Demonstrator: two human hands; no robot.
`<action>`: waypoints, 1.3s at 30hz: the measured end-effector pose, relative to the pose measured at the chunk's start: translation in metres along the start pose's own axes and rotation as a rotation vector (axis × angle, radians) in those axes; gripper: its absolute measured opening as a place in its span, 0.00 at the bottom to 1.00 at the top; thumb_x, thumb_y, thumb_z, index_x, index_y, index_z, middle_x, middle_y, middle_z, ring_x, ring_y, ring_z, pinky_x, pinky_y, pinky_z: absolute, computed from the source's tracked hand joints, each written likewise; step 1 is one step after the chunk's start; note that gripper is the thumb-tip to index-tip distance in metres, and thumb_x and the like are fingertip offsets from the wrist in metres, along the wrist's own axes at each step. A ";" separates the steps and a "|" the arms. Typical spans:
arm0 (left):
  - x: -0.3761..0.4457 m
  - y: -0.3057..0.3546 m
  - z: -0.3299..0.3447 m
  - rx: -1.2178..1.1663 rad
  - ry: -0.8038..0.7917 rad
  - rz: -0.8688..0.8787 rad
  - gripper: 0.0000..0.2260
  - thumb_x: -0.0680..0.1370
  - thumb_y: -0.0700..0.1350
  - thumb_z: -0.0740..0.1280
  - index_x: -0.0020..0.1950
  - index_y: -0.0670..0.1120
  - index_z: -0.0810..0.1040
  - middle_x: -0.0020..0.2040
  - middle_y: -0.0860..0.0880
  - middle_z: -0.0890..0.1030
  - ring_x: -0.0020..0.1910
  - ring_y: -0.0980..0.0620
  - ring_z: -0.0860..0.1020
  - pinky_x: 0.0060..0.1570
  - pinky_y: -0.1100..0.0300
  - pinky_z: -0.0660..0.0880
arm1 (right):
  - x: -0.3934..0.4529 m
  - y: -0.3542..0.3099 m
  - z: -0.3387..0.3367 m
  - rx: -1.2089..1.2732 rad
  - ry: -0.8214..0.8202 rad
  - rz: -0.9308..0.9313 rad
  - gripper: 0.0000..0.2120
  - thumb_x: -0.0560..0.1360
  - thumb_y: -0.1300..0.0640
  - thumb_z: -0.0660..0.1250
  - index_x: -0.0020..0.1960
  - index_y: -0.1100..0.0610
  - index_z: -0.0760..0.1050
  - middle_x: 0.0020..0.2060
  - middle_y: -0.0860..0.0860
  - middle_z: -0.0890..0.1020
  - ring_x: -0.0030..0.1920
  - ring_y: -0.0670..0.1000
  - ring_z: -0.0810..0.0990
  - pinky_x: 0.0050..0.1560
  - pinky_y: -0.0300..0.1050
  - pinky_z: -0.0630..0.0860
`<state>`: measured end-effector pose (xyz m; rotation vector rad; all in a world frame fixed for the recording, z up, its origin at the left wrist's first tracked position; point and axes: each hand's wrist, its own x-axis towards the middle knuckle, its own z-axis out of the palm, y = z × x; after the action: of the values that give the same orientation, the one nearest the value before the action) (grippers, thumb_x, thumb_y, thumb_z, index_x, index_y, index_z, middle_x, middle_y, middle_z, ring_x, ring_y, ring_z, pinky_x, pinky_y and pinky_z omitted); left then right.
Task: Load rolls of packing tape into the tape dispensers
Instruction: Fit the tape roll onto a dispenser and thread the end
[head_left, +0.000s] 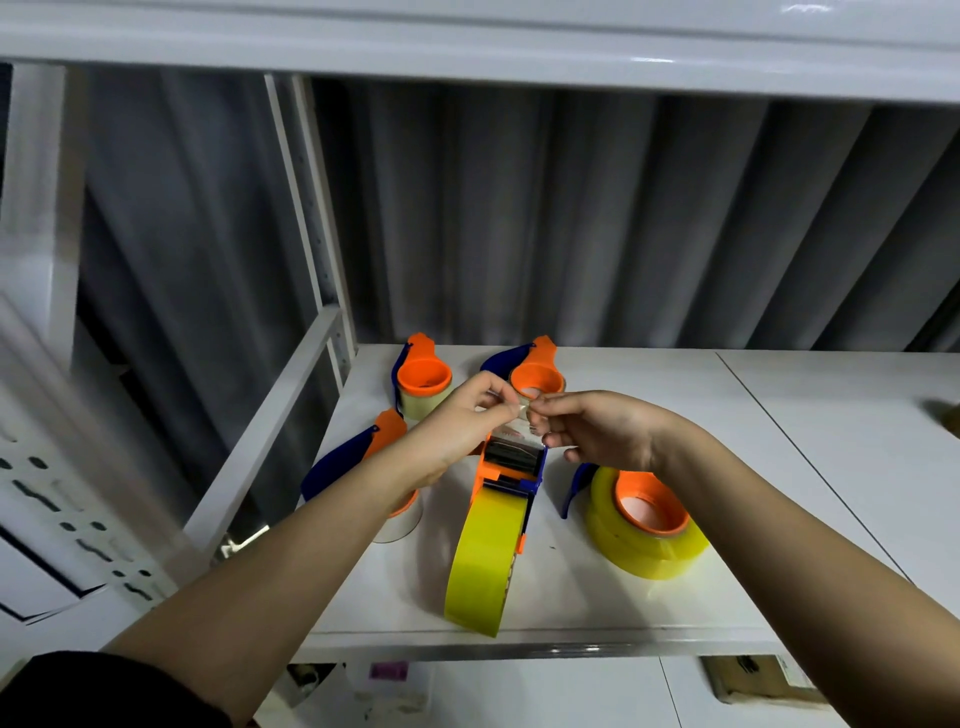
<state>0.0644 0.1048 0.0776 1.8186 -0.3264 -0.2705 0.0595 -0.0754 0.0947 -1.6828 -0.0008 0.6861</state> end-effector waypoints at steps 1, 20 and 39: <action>0.000 -0.001 0.000 0.002 0.003 -0.002 0.02 0.80 0.43 0.63 0.48 0.49 0.74 0.46 0.53 0.77 0.46 0.57 0.76 0.39 0.66 0.70 | 0.000 0.000 0.000 0.007 -0.005 0.004 0.13 0.79 0.52 0.60 0.38 0.52 0.75 0.34 0.46 0.76 0.36 0.44 0.71 0.37 0.39 0.64; -0.005 0.003 0.000 -0.222 0.016 -0.149 0.04 0.80 0.40 0.63 0.47 0.46 0.76 0.45 0.48 0.80 0.44 0.54 0.81 0.48 0.58 0.77 | -0.011 0.001 0.013 -0.570 0.429 -0.510 0.11 0.74 0.51 0.70 0.45 0.60 0.80 0.40 0.50 0.81 0.40 0.43 0.76 0.44 0.39 0.73; 0.003 0.000 -0.008 -0.127 0.052 -0.294 0.05 0.78 0.42 0.65 0.42 0.46 0.76 0.38 0.48 0.79 0.39 0.52 0.79 0.41 0.60 0.78 | 0.016 0.007 0.016 -0.007 0.195 0.109 0.06 0.78 0.53 0.64 0.49 0.54 0.77 0.42 0.51 0.82 0.41 0.47 0.80 0.42 0.40 0.72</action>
<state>0.0697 0.1111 0.0800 1.7417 -0.0026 -0.4376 0.0630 -0.0570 0.0809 -1.7603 0.2286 0.6007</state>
